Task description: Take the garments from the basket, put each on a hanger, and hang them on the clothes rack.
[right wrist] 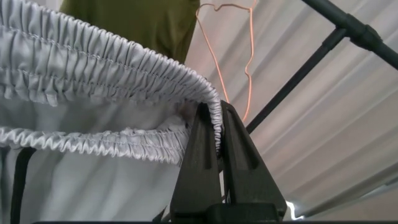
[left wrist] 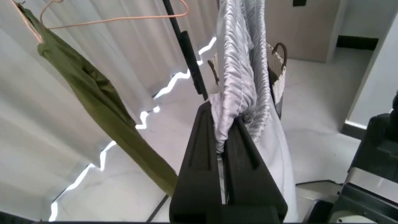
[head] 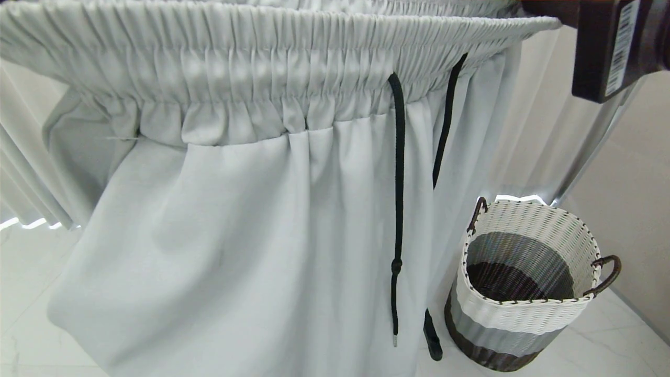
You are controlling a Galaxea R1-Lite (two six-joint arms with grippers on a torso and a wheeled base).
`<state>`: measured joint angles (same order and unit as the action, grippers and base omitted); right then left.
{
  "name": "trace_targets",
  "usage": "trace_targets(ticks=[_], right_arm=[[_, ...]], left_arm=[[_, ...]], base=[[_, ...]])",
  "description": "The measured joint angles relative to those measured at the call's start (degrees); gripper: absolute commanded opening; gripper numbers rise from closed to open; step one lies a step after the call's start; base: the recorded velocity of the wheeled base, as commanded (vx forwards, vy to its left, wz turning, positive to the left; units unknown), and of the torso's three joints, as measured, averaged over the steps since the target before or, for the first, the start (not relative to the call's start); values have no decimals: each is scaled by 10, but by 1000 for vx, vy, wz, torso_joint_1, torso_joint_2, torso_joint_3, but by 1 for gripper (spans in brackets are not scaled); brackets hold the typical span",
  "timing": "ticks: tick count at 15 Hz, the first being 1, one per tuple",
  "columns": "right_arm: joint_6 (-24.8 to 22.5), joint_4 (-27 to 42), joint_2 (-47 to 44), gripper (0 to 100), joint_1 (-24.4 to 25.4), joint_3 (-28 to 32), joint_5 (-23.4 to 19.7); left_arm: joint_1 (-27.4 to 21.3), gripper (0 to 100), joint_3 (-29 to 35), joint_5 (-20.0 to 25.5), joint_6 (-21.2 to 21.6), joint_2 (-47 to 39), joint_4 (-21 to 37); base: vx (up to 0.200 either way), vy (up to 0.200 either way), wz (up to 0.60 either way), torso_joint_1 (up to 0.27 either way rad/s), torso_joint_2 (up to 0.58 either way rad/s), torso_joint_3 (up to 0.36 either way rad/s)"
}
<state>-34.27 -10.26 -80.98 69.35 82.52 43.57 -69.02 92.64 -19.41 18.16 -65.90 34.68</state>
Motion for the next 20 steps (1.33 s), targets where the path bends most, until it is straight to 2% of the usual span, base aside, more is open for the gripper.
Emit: trace_targets(ticks=[4,5,7,9,13,20], right_arm=[[0,5,9,0,-12,1,0],[0,8,16,0,-15,1,1],[0,29,43,0,-34,-14,0],[0,43,71,0,-55,-42,0],[0,44,99,0,-60,-72,-1],[0,46,107,0,-60,-78,-2]], left_arm=[[22,0,-1,-10,0,-11,-14],[44,0,1,-14,1,-21,-35],[83,0,4,-23,6,-50,-115],[97,0,2,-25,10,-75,-142],[101,0,0,-25,11,-96,-144],[101,0,-2,-34,11,-100,-144]], base=[[0,0,0,0,0,0],[0,0,0,0,0,0],[0,0,0,0,0,0],[0,0,0,0,0,0],[0,0,0,0,0,0],[0,0,0,0,0,0]])
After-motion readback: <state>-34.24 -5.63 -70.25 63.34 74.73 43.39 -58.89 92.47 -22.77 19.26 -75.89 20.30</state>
